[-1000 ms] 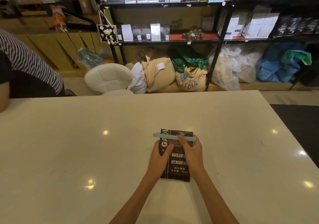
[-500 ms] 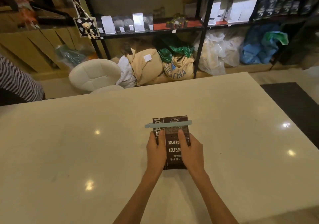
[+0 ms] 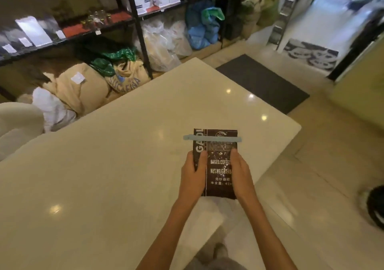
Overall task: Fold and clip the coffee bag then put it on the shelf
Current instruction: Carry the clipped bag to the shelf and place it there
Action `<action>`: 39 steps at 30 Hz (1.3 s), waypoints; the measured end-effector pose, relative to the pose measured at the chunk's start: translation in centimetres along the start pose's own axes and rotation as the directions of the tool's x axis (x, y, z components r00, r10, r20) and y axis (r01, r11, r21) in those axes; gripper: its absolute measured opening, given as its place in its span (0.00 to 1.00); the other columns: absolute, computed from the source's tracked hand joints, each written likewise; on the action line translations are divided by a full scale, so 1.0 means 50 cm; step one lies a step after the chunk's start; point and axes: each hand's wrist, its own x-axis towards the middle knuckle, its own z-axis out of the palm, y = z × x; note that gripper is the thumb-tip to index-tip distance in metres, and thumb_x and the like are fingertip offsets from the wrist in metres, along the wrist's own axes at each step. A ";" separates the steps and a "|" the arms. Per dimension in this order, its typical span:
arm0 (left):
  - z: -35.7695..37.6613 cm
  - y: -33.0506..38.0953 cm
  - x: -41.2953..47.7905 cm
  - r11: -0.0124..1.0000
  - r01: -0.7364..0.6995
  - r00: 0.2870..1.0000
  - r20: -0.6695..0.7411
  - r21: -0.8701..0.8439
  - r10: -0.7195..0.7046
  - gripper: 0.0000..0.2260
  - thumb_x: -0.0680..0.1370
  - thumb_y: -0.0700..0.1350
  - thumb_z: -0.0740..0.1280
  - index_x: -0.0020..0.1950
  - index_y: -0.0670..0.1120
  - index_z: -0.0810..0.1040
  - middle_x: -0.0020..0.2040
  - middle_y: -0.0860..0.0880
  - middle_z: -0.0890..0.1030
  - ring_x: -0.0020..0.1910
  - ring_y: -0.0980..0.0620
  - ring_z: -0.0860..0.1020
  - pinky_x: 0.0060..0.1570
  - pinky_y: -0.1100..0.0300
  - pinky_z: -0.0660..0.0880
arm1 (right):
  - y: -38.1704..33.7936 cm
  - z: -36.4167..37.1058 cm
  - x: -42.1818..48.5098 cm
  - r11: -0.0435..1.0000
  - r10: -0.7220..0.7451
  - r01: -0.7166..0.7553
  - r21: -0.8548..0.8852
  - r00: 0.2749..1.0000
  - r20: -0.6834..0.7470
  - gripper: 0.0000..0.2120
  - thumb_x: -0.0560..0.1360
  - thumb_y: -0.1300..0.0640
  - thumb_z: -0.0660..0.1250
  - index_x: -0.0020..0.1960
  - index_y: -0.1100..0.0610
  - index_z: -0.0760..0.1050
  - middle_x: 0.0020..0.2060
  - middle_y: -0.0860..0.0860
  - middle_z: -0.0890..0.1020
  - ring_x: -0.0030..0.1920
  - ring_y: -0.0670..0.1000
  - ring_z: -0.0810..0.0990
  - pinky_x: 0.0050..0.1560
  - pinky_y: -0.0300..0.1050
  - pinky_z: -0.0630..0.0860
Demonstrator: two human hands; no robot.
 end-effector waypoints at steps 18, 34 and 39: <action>0.762 0.058 0.022 0.980 -0.131 0.884 0.464 0.147 0.049 0.16 0.83 0.55 0.50 0.59 0.50 0.73 0.49 0.49 0.81 0.47 0.56 0.83 0.41 0.67 0.79 | 0.075 -0.699 0.122 0.985 0.061 0.035 0.170 0.844 -0.532 0.15 0.82 0.44 0.57 0.53 0.49 0.80 0.47 0.51 0.87 0.48 0.49 0.86 0.49 0.48 0.81; 1.208 0.136 0.291 0.990 -0.093 0.859 0.512 0.110 0.024 0.18 0.84 0.53 0.49 0.60 0.43 0.74 0.47 0.48 0.82 0.41 0.61 0.83 0.37 0.69 0.77 | 0.022 -1.057 0.493 0.995 0.082 -0.039 0.087 0.815 -0.574 0.20 0.81 0.40 0.54 0.48 0.48 0.80 0.42 0.50 0.86 0.44 0.48 0.85 0.46 0.50 0.82; 1.334 0.212 0.478 0.992 -0.092 0.882 0.469 0.091 0.039 0.17 0.84 0.53 0.51 0.59 0.44 0.74 0.49 0.45 0.82 0.41 0.59 0.83 0.36 0.68 0.78 | -0.069 -1.145 0.714 1.000 0.026 -0.018 0.020 0.829 -0.558 0.21 0.83 0.43 0.52 0.49 0.53 0.80 0.41 0.51 0.85 0.43 0.48 0.84 0.40 0.42 0.77</action>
